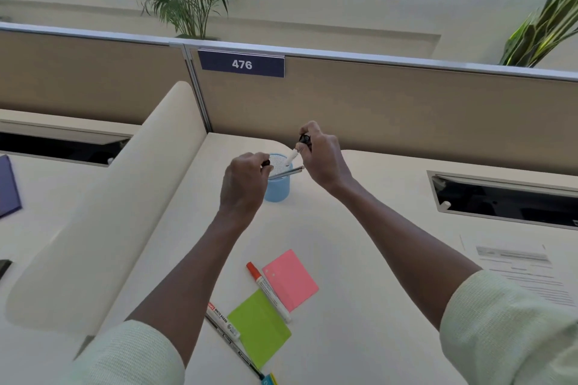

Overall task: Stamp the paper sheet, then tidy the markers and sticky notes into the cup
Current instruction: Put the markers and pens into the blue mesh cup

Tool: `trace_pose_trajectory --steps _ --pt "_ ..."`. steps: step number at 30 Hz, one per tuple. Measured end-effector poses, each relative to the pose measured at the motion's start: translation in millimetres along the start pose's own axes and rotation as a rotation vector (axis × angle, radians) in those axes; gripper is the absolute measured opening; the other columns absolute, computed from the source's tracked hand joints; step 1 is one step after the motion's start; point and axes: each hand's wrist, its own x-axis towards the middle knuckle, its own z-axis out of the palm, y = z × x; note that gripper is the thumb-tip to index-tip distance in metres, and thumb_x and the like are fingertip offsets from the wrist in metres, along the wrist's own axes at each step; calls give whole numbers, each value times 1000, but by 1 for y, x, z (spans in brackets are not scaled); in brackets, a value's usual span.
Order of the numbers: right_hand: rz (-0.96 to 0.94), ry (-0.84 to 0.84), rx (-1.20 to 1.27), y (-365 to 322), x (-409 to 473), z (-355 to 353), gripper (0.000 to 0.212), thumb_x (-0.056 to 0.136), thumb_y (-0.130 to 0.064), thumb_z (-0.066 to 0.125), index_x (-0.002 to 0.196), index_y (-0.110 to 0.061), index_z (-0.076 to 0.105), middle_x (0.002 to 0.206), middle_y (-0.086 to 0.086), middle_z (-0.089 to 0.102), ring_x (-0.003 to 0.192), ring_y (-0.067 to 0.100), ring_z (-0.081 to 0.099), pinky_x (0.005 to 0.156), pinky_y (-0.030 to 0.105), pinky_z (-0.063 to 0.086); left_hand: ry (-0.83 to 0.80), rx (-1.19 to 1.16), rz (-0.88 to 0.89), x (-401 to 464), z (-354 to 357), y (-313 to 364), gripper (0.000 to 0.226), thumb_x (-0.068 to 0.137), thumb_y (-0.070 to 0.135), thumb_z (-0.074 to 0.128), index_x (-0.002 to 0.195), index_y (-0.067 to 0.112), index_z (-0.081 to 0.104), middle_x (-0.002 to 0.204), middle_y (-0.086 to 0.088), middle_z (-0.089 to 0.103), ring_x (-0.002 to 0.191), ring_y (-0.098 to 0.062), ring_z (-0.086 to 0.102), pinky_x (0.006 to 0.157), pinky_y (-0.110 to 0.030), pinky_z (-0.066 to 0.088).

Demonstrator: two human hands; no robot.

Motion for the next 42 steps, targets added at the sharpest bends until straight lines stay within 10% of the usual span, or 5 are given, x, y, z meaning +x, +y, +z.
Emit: trace_pose_trajectory --steps 14,21,27,33,42 --pt "45 -189 -72 8 -10 8 32 95 -21 51 124 -10 57 121 15 67 112 30 62 93 45 52 0 -121 -135 -24 7 -3 20 86 19 71 102 5 72 93 -11 74 79 -23 70 73 -38 56" --pt "-73 104 -82 4 -50 -6 19 90 -10 56 105 -4 67 103 11 70 94 25 63 82 31 48 -8 -162 -392 -78 -27 -29 9 84 9 68 89 9 75 79 -4 75 67 -14 68 69 -16 50" --pt "-65 -42 -107 2 -112 15 11 87 -9 59 93 -7 68 89 9 69 83 27 61 75 39 51 -21 -233 -631 -146 -43 -51 8 82 7 71 89 7 76 79 -4 74 68 -7 65 60 4 39" --pt "-83 -505 -182 -13 -170 52 38 94 -16 56 132 -18 56 125 10 56 119 27 49 95 43 47 47 -139 -793 -194 -46 -57 16 79 9 73 94 4 72 86 -10 73 79 -24 67 76 -24 45" --pt "-151 -642 -360 -14 -208 86 39 94 -13 52 133 -5 49 114 19 54 104 35 55 74 45 51 -93 43 -939 -209 -47 -57 45 78 29 78 104 -2 58 102 -21 68 102 -38 62 83 -39 47"
